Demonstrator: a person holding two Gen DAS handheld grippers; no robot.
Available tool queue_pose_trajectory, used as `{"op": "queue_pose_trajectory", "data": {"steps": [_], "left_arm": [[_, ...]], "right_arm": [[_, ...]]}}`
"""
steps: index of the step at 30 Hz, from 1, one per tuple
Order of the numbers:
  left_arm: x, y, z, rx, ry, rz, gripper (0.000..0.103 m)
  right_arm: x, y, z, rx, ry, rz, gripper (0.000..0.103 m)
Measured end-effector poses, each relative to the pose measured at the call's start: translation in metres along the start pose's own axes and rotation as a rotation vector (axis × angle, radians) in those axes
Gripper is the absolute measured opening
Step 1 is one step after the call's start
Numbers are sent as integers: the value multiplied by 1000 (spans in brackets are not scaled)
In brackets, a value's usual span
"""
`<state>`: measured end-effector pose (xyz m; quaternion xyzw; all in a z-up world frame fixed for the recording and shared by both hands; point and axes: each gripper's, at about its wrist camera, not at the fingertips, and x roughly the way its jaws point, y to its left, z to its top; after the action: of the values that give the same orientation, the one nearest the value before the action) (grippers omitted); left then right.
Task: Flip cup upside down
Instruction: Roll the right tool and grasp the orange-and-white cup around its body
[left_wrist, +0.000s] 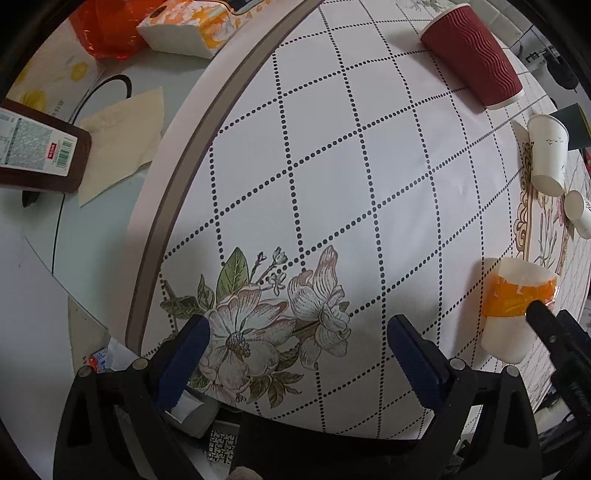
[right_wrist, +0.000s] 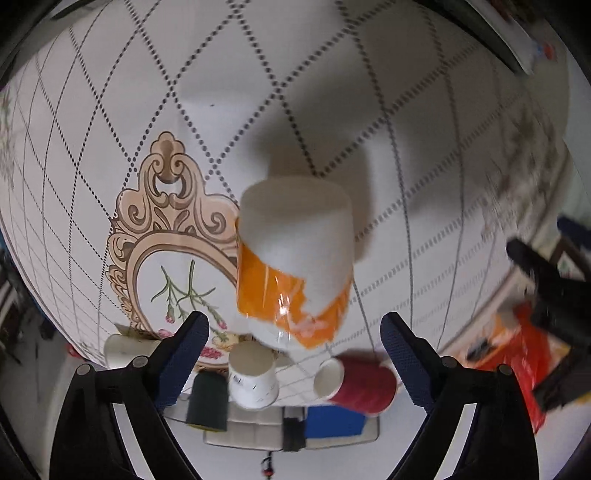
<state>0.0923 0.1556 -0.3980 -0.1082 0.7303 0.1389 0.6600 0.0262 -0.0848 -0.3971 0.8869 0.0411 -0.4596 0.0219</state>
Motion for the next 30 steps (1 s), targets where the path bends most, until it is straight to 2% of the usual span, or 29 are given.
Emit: {"op": "queue_pose_trajectory", "data": {"steps": [13,18,20,30], "left_arm": [[20,-8,6,32,35,14,99],[23,-9,1,42,40,16,98],[24,-9,11,46,44,20,99],[23,-12,10,46,51,16,99]], "right_arm": [[31,6,14,-44,-39,17,88],[38,6,16,-25,-54,12,76],[39,7,16,-13,-59,11,76],[40,12,17,18,-83,-18,75]]}}
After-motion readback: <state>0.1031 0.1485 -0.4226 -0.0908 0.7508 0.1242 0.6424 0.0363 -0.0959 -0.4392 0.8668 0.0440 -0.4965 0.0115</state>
